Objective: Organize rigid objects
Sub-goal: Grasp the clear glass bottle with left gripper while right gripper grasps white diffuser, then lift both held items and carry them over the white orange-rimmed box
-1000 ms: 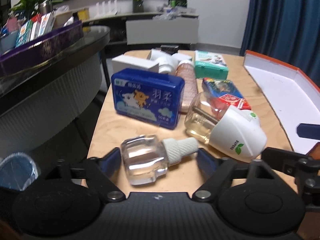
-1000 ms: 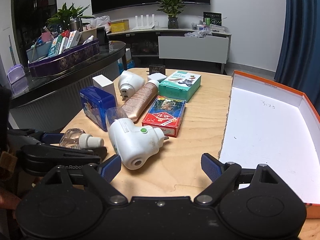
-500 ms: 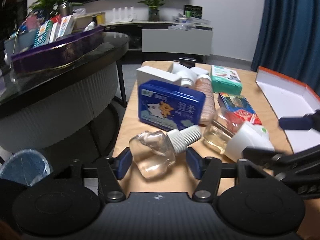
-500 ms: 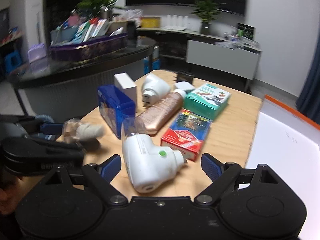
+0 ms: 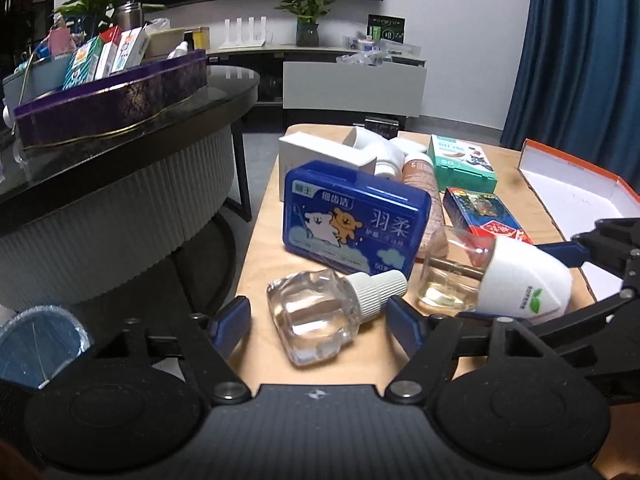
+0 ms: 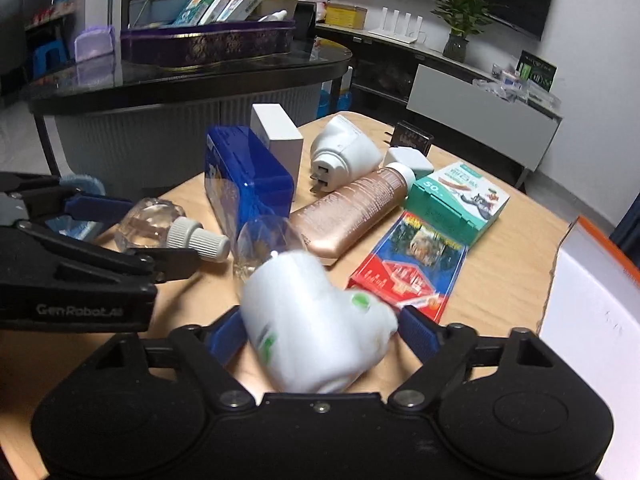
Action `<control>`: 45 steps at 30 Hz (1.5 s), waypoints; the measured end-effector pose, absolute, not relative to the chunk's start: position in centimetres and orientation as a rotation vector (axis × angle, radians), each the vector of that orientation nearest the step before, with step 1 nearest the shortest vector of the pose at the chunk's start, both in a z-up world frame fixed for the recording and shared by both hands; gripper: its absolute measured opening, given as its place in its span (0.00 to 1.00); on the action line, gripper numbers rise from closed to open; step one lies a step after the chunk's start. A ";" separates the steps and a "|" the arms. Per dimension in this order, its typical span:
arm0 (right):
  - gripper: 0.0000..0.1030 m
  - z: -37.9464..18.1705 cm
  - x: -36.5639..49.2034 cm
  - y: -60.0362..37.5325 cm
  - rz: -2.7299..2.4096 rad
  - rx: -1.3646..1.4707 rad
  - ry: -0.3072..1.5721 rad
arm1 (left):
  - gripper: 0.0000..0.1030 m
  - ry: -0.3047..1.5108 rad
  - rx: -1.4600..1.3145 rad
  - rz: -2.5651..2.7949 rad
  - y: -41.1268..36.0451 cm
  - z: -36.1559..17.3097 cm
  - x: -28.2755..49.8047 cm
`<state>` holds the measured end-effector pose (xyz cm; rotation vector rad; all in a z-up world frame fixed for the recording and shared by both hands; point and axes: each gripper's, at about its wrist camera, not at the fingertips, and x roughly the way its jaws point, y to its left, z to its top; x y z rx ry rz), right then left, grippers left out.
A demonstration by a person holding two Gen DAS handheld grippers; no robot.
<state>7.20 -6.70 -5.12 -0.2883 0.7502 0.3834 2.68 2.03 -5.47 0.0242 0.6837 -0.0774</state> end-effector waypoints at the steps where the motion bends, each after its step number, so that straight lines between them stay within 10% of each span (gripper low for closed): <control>1: 0.91 -5.1 7.0 -6.8 0.377 -0.283 0.751 | 0.74 0.683 0.038 -0.076 1.9 -5.6 2.8; 7: 0.90 -4.5 6.1 -8.2 0.386 -0.194 0.777 | 0.61 0.666 0.074 -0.115 1.5 -5.9 2.9; 45: 0.90 6.6 2.5 -31.9 -0.129 0.168 0.522 | 0.61 0.546 0.050 -0.510 -15.9 6.0 8.4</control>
